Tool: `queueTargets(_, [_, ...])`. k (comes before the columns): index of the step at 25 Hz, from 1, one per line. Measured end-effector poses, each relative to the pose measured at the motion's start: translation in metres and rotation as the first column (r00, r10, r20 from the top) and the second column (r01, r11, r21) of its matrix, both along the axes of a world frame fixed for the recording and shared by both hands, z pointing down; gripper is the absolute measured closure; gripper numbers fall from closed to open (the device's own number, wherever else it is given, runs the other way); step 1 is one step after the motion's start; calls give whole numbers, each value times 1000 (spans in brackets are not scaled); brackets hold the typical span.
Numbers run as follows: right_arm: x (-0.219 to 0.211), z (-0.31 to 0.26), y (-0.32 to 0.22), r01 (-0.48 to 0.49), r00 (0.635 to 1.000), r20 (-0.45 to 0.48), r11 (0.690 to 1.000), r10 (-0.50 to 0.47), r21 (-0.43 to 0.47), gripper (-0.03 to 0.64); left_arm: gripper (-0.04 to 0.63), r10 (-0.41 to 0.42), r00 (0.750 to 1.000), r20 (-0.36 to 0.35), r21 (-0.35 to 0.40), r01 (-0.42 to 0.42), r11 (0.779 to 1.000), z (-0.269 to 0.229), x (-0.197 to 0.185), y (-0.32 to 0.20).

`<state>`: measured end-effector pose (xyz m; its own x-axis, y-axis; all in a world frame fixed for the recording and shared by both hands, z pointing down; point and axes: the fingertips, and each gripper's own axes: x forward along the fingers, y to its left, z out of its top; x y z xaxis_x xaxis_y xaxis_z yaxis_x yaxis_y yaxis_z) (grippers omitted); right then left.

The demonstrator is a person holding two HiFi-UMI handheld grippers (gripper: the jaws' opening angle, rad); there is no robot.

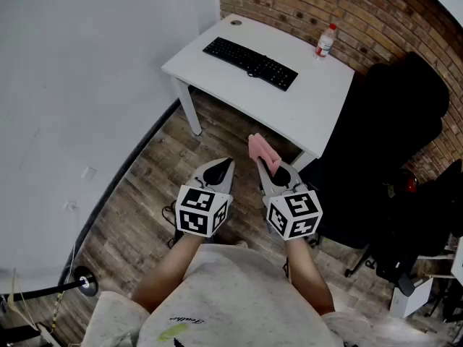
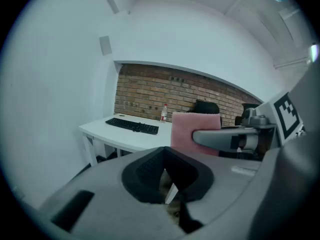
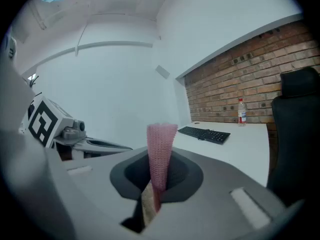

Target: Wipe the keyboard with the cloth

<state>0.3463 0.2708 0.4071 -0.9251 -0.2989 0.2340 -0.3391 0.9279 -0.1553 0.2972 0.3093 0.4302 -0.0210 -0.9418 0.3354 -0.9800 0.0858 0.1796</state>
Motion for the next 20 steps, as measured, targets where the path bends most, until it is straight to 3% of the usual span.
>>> queueTargets(10, [-8,6,-9,8,1000,3,1000,-8,-25,592,598,4,1000,-3,-7,-4,1000,2,-7,-13])
queueTargets(20, [-64,17,-39,8,999,-30,999,-9,-38,591,598,11,1000,-30,-4,-11,1000,9,-64,-49])
